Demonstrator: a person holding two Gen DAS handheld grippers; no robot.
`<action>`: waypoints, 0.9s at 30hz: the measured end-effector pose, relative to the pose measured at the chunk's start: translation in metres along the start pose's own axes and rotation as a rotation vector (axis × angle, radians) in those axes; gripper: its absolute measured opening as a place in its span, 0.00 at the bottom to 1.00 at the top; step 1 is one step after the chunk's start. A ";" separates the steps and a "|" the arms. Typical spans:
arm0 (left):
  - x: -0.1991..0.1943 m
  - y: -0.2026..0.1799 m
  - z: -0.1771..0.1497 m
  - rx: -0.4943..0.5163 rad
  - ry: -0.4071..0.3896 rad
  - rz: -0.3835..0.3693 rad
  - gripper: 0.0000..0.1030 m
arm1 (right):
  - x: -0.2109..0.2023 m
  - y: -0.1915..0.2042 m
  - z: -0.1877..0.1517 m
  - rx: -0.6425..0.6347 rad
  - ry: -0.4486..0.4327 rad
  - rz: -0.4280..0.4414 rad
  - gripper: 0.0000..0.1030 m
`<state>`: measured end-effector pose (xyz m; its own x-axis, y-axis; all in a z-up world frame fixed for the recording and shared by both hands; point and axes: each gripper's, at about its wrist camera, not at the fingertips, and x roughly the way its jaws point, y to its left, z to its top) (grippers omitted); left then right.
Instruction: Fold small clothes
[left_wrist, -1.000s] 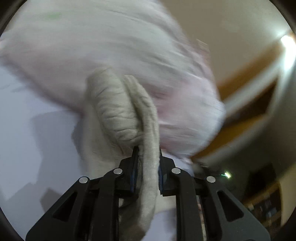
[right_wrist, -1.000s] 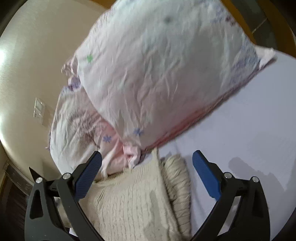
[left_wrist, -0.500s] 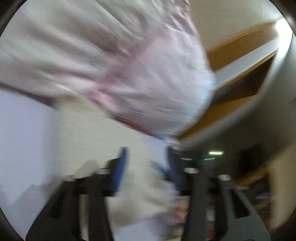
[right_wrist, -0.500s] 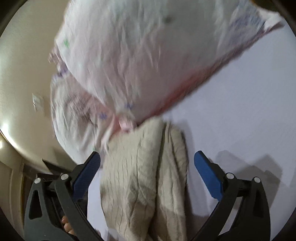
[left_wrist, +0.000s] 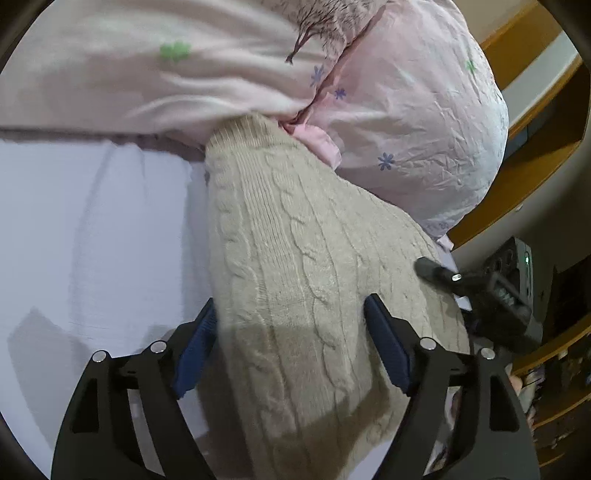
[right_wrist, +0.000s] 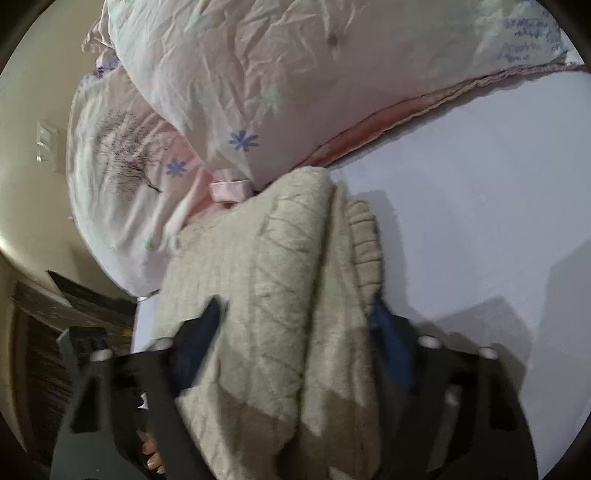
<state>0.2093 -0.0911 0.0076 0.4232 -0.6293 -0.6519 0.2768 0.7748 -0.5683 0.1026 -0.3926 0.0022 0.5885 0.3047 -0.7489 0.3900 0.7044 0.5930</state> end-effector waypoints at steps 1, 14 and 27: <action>0.000 0.000 0.000 -0.001 -0.011 0.003 0.69 | 0.003 -0.002 0.000 0.022 0.020 0.048 0.41; -0.088 0.035 -0.004 0.108 -0.121 0.179 0.53 | 0.035 0.059 -0.025 -0.192 0.060 0.022 0.51; -0.136 0.021 -0.093 0.206 -0.114 0.506 0.99 | -0.065 0.080 -0.118 -0.355 -0.195 -0.413 0.98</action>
<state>0.0771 0.0055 0.0374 0.6346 -0.1744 -0.7529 0.1733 0.9815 -0.0812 0.0122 -0.2810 0.0632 0.5703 -0.1415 -0.8092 0.3737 0.9219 0.1021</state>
